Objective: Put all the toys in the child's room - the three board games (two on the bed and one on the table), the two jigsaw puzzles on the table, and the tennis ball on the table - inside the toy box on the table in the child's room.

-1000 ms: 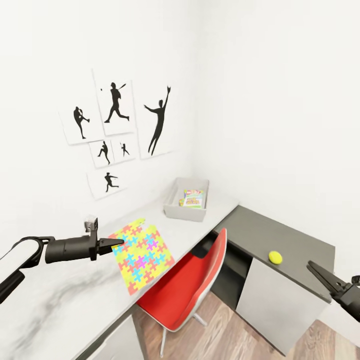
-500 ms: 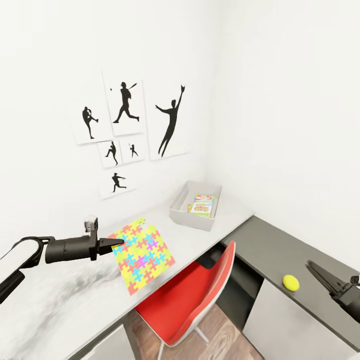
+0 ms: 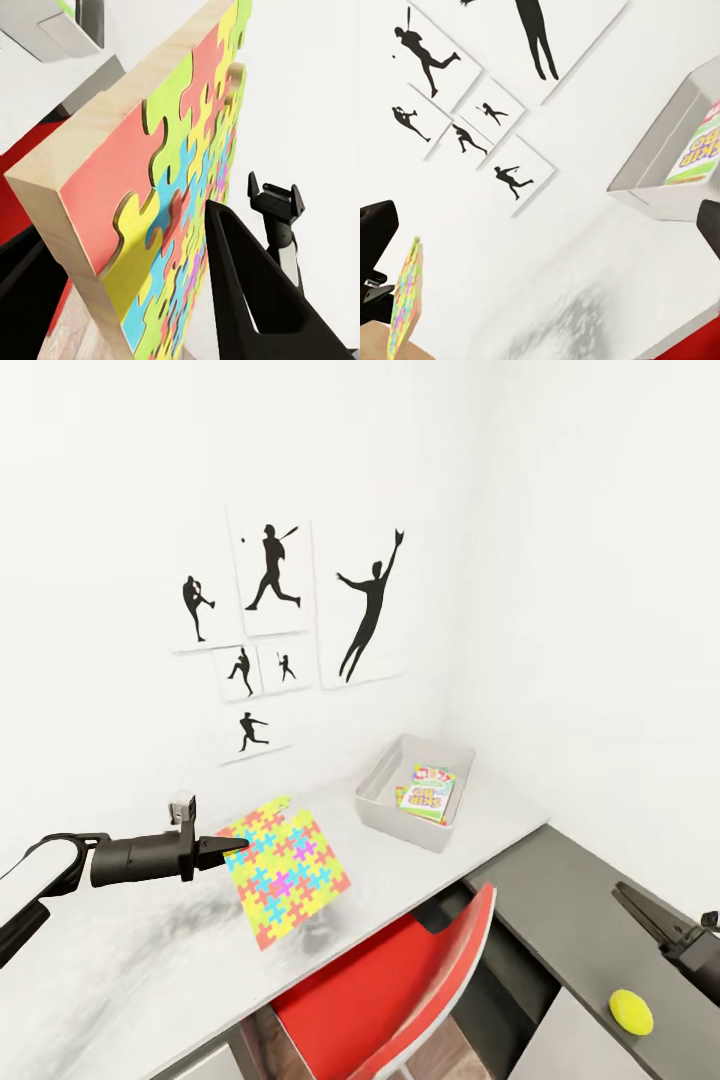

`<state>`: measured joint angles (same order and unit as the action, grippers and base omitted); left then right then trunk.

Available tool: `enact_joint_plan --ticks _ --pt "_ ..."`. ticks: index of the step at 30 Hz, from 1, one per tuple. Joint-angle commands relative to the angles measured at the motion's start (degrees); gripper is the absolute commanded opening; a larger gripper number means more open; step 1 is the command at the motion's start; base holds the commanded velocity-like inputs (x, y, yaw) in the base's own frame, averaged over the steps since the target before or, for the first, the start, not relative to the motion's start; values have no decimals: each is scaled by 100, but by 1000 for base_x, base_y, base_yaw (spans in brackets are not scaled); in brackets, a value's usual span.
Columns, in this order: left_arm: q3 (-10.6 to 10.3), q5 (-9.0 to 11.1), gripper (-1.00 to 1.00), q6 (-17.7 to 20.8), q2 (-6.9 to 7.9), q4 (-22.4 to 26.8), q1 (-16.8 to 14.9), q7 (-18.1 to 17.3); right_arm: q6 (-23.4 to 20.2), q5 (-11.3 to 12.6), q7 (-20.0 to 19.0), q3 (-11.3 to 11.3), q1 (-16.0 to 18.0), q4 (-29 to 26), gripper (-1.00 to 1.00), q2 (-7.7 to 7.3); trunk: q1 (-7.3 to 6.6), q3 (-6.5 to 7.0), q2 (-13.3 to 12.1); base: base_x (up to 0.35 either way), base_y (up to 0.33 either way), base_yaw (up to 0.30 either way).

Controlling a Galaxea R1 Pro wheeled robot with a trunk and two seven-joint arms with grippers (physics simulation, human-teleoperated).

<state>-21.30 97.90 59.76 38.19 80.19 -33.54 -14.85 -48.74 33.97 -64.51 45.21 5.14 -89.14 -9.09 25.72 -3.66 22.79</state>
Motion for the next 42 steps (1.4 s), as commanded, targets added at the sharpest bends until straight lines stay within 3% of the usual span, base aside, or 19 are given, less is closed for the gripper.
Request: enact_joint_plan --ticks 1,12,29,42 --pt "-14 -43 -100 0 4 -3 -12 -53 -31 14 -9 5 5 2 100 1 7 -5 12 250 -236 167" --pt "-14 -43 -100 -3 4 -3 -12 -57 -30 14 -9 4 5 2 100 3 7 93 12 257 -203 -23" --pt "-14 -43 -100 1 4 -3 -12 -62 -22 6 -161 5 4 2 100 4 7 169 12 159 -8 -33" --pt "-14 -43 -100 -8 3 -3 -12 -69 224 14 -202 -6 -13 2 100 4 7 224 12 141 0 0"
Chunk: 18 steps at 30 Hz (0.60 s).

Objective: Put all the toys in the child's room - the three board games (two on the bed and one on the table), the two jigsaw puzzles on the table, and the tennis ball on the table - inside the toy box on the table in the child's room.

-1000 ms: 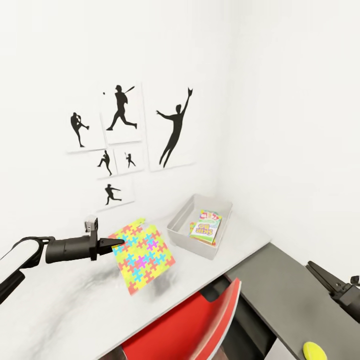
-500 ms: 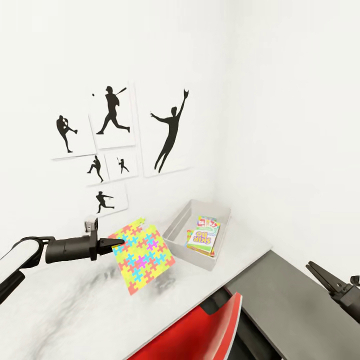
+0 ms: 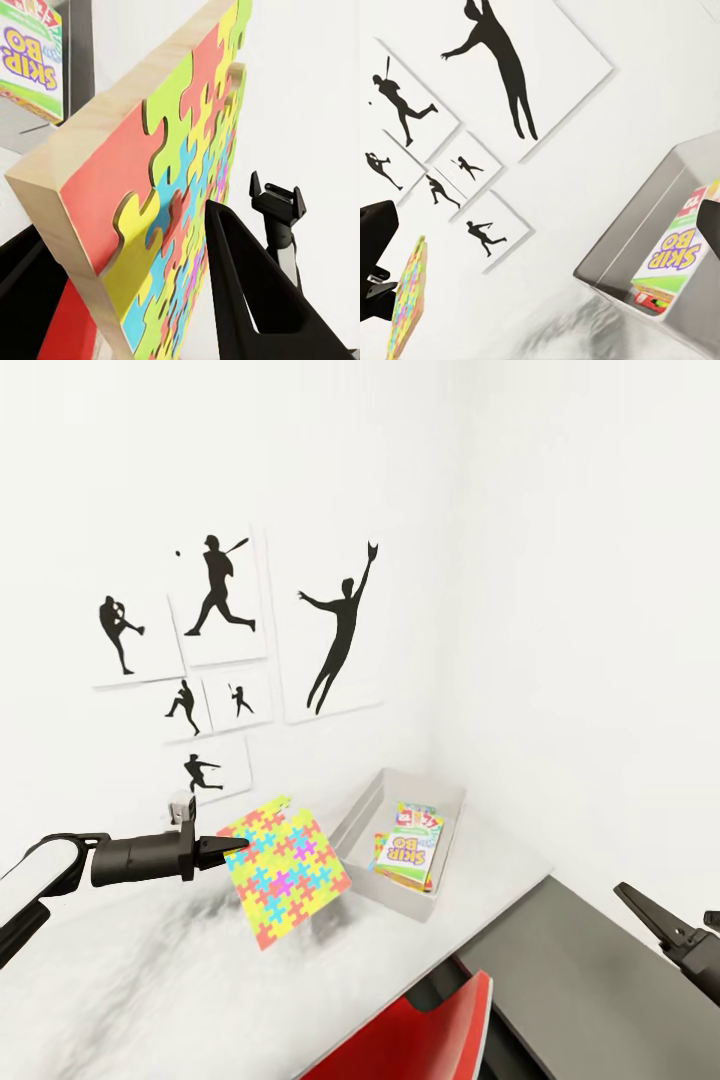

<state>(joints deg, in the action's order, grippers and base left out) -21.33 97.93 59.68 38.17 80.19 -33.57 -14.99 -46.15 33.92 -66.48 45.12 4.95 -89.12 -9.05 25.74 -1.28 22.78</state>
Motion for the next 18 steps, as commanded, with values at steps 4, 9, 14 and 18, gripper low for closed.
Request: enact_joint_plan --ticks 4,9,14,18 --pt "-12 -46 -100 0 0 -3 -9 -49 -35 18 -5 3 6 0 100 0 4 -12 13 81 0 0" --pt "-12 -46 -100 0 -2 -3 -9 -48 -34 18 -5 5 6 0 100 0 4 -11 13 160 0 0" --pt "-12 -46 -100 0 -1 -3 -9 -48 -34 18 -2 3 6 0 100 -3 4 -11 13 17 0 0" --pt "-12 -46 -100 0 -2 -3 -9 -48 -28 17 -4 5 6 0 100 -1 4 -11 13 0 0 0"
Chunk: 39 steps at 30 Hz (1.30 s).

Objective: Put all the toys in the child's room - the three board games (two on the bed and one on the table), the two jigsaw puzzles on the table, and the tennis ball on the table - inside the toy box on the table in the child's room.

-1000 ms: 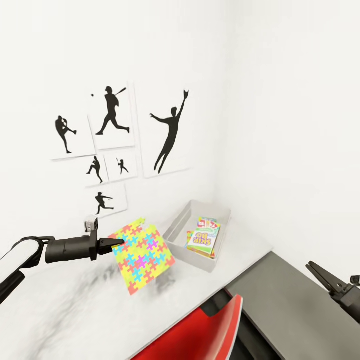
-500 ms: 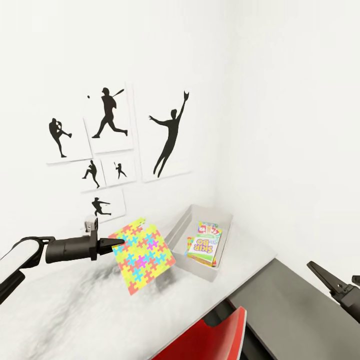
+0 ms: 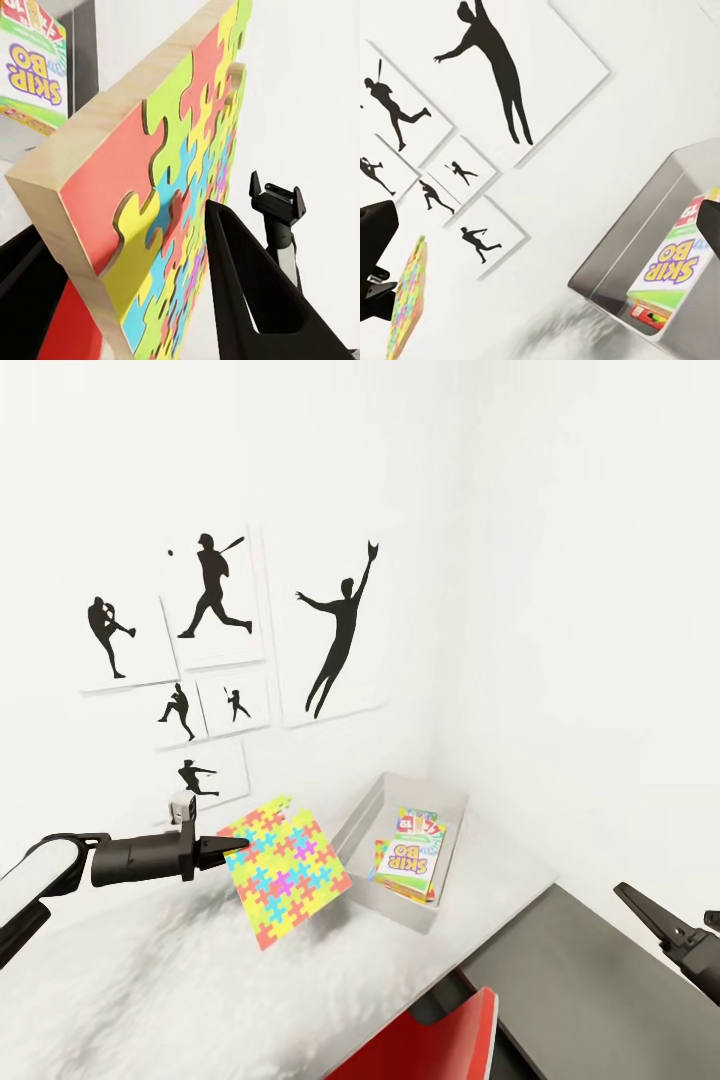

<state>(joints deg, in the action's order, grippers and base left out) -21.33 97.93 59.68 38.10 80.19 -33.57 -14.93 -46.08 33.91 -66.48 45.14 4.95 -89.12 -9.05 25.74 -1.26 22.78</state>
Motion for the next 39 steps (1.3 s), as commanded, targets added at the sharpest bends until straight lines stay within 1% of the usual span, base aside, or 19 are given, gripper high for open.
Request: enact_joint_plan --ticks 1,4,6,10,11,12,15,16,18,21,22,23,24,27,29,33,35,37,39 --pt "-12 -46 -100 0 5 -3 -9 -54 -35 18 -3 4 6 0 100 0 4 -13 13 0 0 0" --pt "-17 -46 -100 0 -17 -3 -9 -50 -27 12 2 4 6 5 100 0 4 -13 13 0 0 0" --pt "-44 -49 -100 0 -113 -3 -9 -49 -22 11 3 4 6 7 100 0 4 -13 13 0 0 0" --pt "-70 -118 -100 -11 -434 -61 -19 3 -22 10 4 4 6 12 100 0 4 -13 13 0 0 0" --pt "-64 -263 -100 -11 -663 -144 -57 54 -22 10 4 6 6 10 100 0 4 -13 13 0 0 0" --pt "-63 -330 -100 -9 -749 -179 -68 75 -22 10 4 5 6 10 100 0 4 -13 13 0 0 0" --pt "-51 -914 -100 10 -1344 -567 -168 208 -24 10 3 7 6 13 100 0 4 -13 13 0 0 0" --pt "-49 -1153 -100 22 -1581 -847 -381 249 -24 10 3 5 6 14 100 0 4 -13 13 0 0 0" --pt "-59 -1339 -100 30 -1819 -1305 -812 280 -24 10 3 5 6 14 100 0 4 -13 13 0 0 0" --pt "-80 -1498 -100 32 -2196 -2204 -1406 306 -23 10 3 4 6 15 100 -6 4 -13 13 0 0 0" --pt "-82 -1550 -100 32 -2262 -2351 -1505 308 -23 10 3 4 6 16 100 -7 4 -13 13 0 0 0" --pt "-86 -1795 -100 32 -2453 -2738 -1818 311 -21 10 3 4 6 17 100 -8 4 -13 13 0 0 0" --pt "-85 -2015 -100 32 -2577 -2955 -2016 310 -20 10 3 4 6 17 100 -8 4 -13 13 0 0 0" --pt "-83 -2629 -100 32 -2950 -3395 -2433 307 -20 4 3 4 6 18 100 -9 4 -13 13 0 0 0" --pt "-82 -2871 -100 32 -3194 -3685 -2646 315 -18 2 3 4 6 18 100 -9 4 -13 13 0 0 0" --pt "-82 -3144 -100 32 -3608 -4487 -3153 327 -21 2 3 7 6 18 100 -8 4 -13 13 0 0 0" --pt "-82 -3347 -100 19 -3827 -4815 -3386 343 -23 7 2 19 4 16 100 -8 4 -13 13 0 0 0" --pt "-79 -3695 -100 -3 -4050 -5038 -3563 353 -24 9 -3 29 -3 9 100 -9 4 -13 13 0 0 0" --pt "-75 -4129 -100 -23 -4294 -5217 -3717 361 -24 10 -59 43 -9 3 100 -14 4 -13 13 0 0 0"
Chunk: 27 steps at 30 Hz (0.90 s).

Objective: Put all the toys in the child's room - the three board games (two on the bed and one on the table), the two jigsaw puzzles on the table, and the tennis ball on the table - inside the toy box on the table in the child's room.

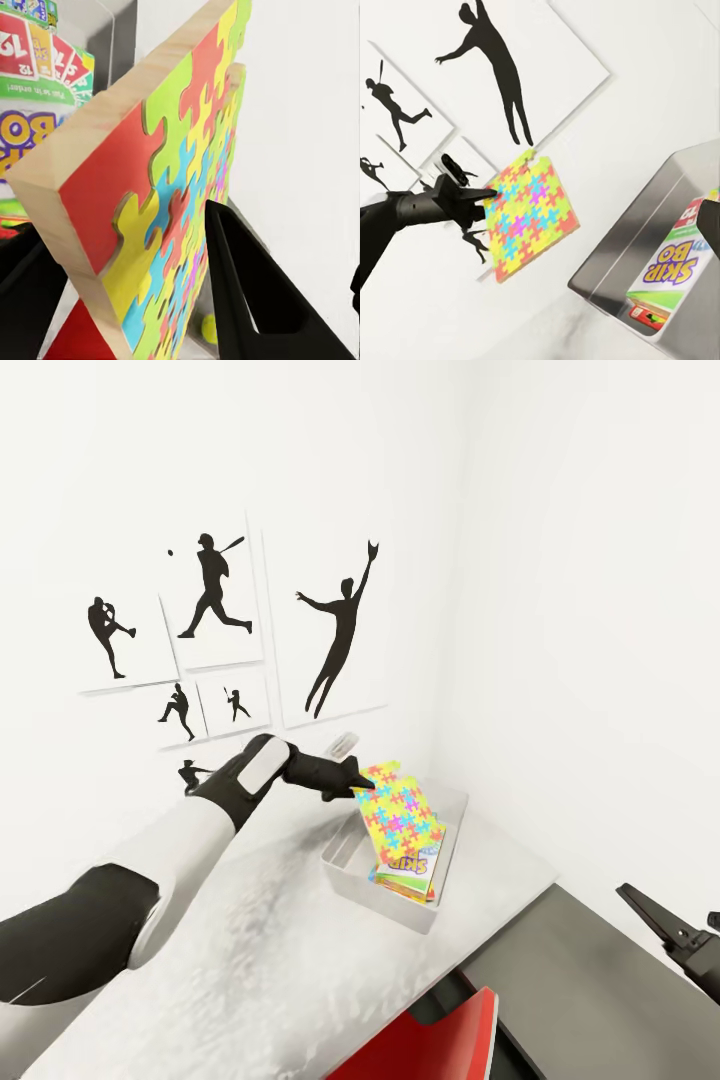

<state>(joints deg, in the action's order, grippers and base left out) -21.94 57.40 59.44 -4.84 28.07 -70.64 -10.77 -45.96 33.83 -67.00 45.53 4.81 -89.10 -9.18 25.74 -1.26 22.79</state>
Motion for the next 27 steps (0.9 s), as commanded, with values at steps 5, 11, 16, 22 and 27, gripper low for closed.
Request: enact_joint_plan --ticks 5,11,16,22,27 --pt "-13 -474 -100 -13 -221 -340 -287 -56 -36 11 -401 23 3 -2 100 -56 4 -45 13 0 0 0" --pt "-33 -533 -100 -137 -229 -420 -325 -56 -36 9 -468 26 3 -1 100 -66 4 -100 13 0 0 0" --pt "-31 -746 -100 -199 -222 -425 -327 -56 -36 9 -478 31 3 -2 100 -66 4 -147 13 0 0 0" --pt "-19 -1030 -100 -445 -244 -425 -327 -56 -43 9 -681 315 -8 -2 100 -76 4 -204 13 0 0 0" --pt "-13 -1141 -100 -489 -255 -425 -327 -56 -44 9 -882 508 -14 -1 100 -76 4 -251 13 0 0 0"
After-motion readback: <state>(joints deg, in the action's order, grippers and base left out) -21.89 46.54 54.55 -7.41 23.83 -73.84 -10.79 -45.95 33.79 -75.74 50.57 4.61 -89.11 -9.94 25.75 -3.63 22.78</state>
